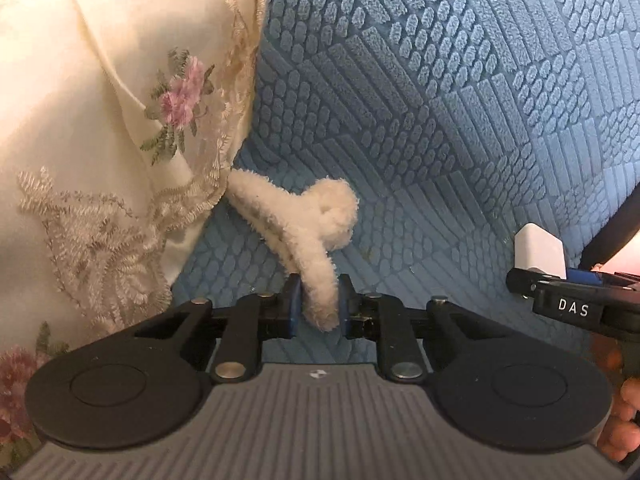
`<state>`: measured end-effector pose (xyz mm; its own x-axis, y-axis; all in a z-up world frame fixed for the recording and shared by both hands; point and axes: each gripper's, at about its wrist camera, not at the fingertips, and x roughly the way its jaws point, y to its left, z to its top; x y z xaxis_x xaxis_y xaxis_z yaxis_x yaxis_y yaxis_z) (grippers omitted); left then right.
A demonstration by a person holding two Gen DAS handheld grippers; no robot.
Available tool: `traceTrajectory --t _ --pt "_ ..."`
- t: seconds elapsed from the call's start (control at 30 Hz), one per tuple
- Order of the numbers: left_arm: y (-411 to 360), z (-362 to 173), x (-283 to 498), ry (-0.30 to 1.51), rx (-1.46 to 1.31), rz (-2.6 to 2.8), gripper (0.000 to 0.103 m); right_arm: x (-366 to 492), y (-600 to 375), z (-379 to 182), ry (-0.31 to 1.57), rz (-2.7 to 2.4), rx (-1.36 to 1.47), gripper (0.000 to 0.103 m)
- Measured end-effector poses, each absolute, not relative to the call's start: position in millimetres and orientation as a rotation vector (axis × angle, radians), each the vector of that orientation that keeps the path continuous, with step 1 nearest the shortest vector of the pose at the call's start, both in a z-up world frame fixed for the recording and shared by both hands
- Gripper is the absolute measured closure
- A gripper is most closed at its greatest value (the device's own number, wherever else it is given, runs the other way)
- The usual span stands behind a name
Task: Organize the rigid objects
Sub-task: 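Grasp the white plush toy with left tool while right tool grasps the white charger cube, then lift the plush toy and charger cube off the seat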
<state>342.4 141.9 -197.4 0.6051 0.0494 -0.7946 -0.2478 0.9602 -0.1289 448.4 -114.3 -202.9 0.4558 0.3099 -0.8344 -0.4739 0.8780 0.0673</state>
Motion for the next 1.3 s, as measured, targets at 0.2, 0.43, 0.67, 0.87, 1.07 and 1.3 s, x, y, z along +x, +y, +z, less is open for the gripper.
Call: traceTrajectory --t 0.2,0.43,0.67,0.87,1.07,1.3 --pt "145.1 -190.6 330.7 0.901 -0.272 0.174 0.083 430.1 -114.3 -192.7 0.994 0.500 -0.192 0.043" --pt "141.7 -185.8 310.9 0.908 -0.304 0.151 0.085 387.9 -119.2 -177.1 1.003 0.526 -0.168 0.044" --pt "126.3 -177.9 283.3 0.906 -0.288 0.117 0.088 355.7 -112.9 -165.9 1.016 0.565 -0.184 0.044" --pt "111.1 -170.6 253.5 0.911 -0.297 0.077 0.088 329.2 -125.7 -158.3 1.017 0.595 -0.203 0.044" --pt "102.1 -158.9 221.6 0.901 -0.337 0.055 0.088 307.9 -131.5 -152.6 1.016 0.611 -0.216 0.045" --pt "89.4 -150.2 196.2 0.898 -0.343 0.036 0.088 283.3 -151.3 -139.8 0.983 0.601 -0.256 0.045"
